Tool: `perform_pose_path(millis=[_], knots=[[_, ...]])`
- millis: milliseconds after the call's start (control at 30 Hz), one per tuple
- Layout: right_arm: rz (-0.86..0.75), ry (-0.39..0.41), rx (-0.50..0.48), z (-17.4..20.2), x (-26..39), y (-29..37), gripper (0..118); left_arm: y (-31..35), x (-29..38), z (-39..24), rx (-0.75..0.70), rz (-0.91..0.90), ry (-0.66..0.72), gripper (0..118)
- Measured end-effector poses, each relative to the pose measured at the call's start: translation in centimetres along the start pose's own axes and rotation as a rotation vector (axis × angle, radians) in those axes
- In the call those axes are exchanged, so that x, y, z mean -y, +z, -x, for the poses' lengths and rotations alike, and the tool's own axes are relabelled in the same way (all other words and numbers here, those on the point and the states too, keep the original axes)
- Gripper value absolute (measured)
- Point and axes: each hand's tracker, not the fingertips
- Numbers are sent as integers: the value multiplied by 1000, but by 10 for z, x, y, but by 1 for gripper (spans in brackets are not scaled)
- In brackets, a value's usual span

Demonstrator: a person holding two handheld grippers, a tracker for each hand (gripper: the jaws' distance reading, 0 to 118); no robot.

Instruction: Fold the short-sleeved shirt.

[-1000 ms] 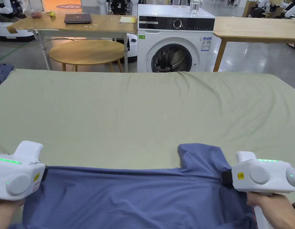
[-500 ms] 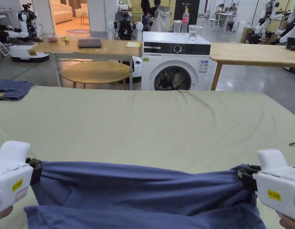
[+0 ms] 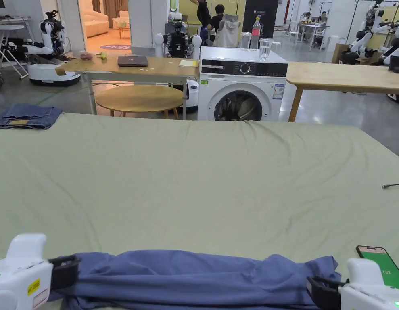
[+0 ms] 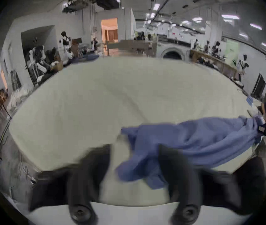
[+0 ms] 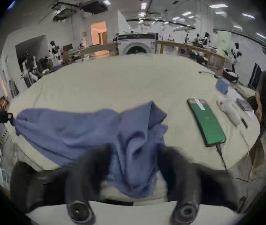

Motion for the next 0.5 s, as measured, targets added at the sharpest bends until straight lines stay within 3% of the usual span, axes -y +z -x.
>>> perform_pose_path(millis=[33,200,300,333,367,400,433,500], knots=[[-67,5,-35,10,-15,12,96,11,-15,-15,37,-63,-13,108],[-301,59,-90,77,-73,42,96,25,-76,-92,35,-302,-120,109],[-385,91,-50,102,-82,50,95,29,-84,-122,6,-358,-156,106],[-400,99,-33,107,-82,52,89,30,-84,-125,-9,-361,-171,95],[-403,114,-22,110,-81,52,65,30,-85,-128,-11,-354,-177,66],[-413,128,10,112,-80,51,13,24,-82,-127,-13,-346,-174,12],[-435,132,30,113,-78,54,0,22,-80,-124,-13,-340,-164,0],[-390,124,-53,110,-79,53,0,20,-78,-112,44,-296,-144,0]])
